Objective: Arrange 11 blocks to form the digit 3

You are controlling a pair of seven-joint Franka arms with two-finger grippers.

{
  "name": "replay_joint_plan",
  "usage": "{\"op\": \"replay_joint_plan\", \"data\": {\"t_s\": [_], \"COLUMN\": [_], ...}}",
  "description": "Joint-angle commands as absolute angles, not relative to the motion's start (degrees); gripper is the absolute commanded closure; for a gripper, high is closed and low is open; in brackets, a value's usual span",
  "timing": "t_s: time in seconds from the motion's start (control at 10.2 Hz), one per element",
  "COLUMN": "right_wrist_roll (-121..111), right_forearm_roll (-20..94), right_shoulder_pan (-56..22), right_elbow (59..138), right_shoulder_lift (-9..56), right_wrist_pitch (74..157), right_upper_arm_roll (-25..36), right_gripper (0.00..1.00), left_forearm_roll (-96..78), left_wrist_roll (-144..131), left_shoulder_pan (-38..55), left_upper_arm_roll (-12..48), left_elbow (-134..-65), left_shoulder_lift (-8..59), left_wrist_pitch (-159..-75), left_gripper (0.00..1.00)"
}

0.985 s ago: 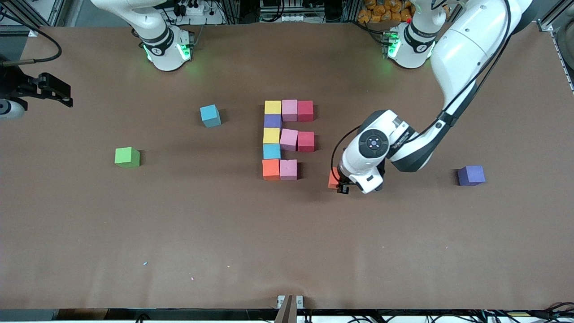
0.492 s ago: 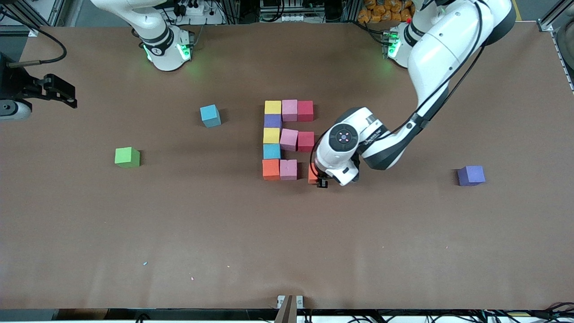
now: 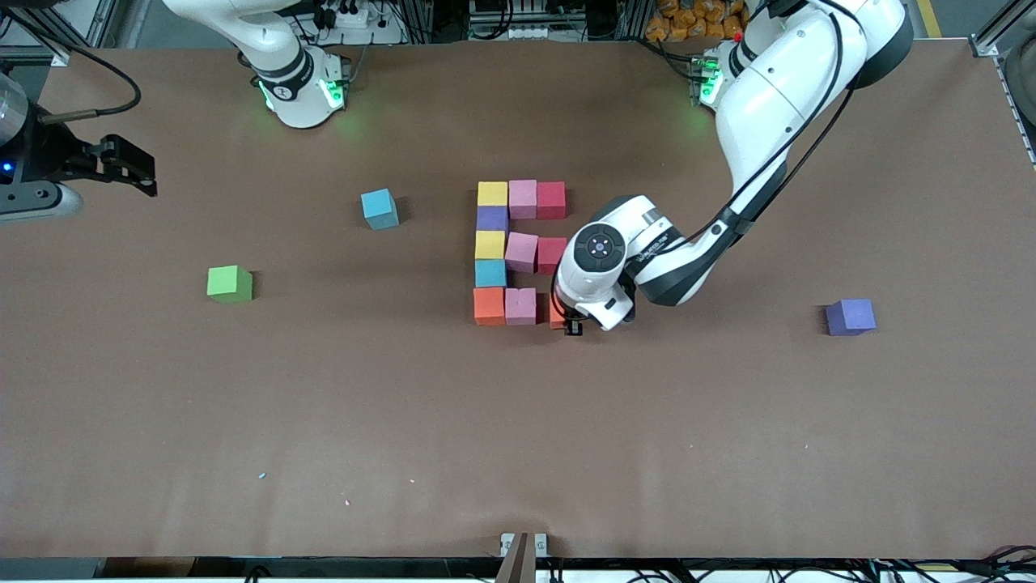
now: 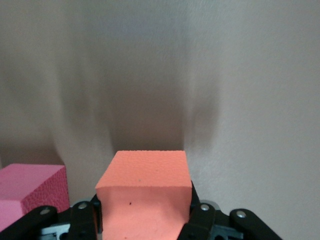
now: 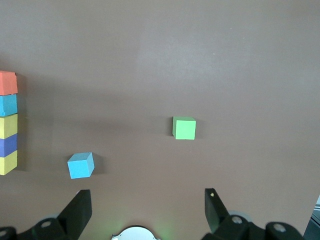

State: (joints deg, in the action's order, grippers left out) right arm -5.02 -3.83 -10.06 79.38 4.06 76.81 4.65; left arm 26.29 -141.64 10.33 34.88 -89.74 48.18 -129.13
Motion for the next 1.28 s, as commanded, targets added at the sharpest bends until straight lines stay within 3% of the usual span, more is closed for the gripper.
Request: {"op": "replay_joint_plan", "data": {"t_s": [0.0,0.89,1.18], "right_wrist_roll": [-4.48,-4.92,-4.13], "right_forearm_roll": [-3.96,-4.92,-4.31], "right_shoulder_pan": [-10.37,-9.84,-9.84], "right_elbow": [81.56,81.74,81.83], "right_shoulder_lift": [2.64,2.73,2.37], "right_wrist_pitch": [77.34,78.13,78.4], "right_upper_arm_roll": [4.66,4.92,4.92], "right_gripper": [0.0,0.0,0.0], "left_forearm_roll": [25.58,25.93,25.93], "left_wrist_roll": [-142.47,-142.03,-141.68], "left_shoulder_pan": [11.95,12.74,12.66], "left_upper_arm_roll": [34.1,34.1,34.1], "left_elbow": [-88.33,-88.24,-88.24], "left_shoulder_lift": [48.87,49.66,49.92], "left_wrist_pitch": [-130.17,-131.13,-131.13], "left_gripper": [1.0,1.0,0.9]}}
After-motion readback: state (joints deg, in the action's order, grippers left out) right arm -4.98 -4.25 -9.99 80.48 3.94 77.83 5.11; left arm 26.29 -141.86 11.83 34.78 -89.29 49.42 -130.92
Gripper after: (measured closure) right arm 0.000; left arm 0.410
